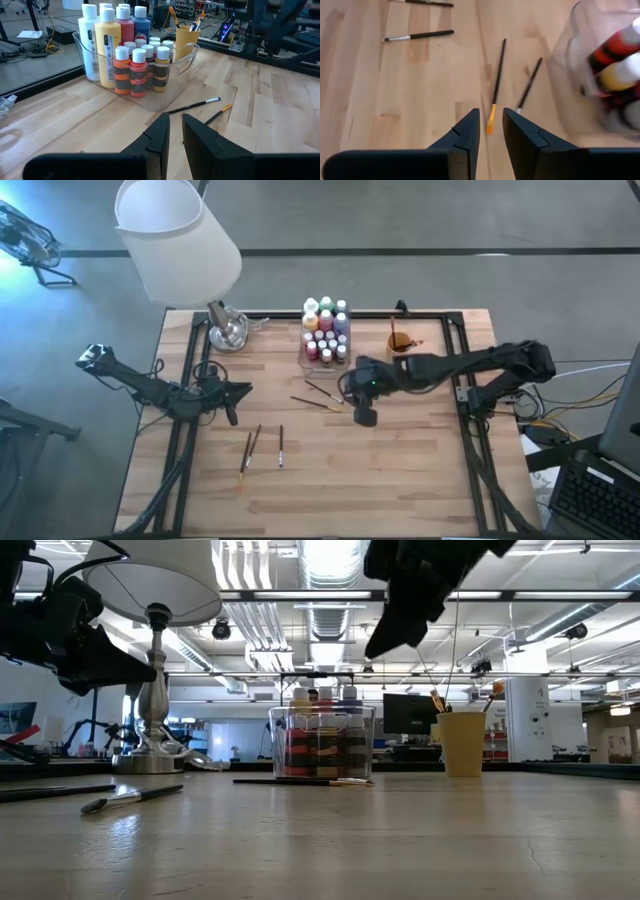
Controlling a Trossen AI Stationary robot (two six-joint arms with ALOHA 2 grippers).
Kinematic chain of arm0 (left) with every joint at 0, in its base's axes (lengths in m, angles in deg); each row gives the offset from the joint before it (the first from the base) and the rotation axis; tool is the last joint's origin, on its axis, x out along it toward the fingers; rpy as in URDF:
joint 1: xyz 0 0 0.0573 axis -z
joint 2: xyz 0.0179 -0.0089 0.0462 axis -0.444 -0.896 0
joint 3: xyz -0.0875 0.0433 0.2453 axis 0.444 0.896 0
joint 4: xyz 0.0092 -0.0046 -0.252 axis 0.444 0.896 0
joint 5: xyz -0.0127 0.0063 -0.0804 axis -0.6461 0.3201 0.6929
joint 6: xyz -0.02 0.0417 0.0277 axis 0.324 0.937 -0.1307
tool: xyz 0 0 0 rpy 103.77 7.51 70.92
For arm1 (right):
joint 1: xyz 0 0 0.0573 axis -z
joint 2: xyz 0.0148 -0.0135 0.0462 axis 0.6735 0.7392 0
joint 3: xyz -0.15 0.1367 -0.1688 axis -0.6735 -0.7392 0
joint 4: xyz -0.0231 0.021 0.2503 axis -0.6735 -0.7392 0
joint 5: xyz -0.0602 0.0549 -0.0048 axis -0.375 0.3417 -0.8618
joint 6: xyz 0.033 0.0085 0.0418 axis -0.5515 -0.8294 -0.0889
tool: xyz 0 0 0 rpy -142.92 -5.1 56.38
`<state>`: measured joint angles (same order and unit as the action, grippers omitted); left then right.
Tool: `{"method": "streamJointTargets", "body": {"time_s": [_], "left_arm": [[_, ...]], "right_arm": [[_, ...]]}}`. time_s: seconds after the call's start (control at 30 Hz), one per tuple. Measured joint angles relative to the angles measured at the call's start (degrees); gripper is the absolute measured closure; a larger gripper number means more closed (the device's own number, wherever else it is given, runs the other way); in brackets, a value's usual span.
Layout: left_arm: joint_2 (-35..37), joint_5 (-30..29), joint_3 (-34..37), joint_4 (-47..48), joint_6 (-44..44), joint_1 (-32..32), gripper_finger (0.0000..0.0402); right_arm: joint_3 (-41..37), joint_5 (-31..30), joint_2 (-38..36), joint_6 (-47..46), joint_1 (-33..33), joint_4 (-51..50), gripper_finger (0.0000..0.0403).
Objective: Pick & Place Paint Supplies
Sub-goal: Put the silver paint brush into the cup
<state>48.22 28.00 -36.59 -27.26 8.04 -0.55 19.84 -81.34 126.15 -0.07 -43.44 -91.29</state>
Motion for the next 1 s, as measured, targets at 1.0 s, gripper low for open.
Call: {"method": "streamJointTargets", "body": {"time_s": [1.0], "left_arm": [[0.0,0.0,0.0,0.3,0.0,0.0,0.0344]], "right_arm": [[-11.4,-9.3,17.4,-8.0,-0.2,21.7,0.0264]]}}
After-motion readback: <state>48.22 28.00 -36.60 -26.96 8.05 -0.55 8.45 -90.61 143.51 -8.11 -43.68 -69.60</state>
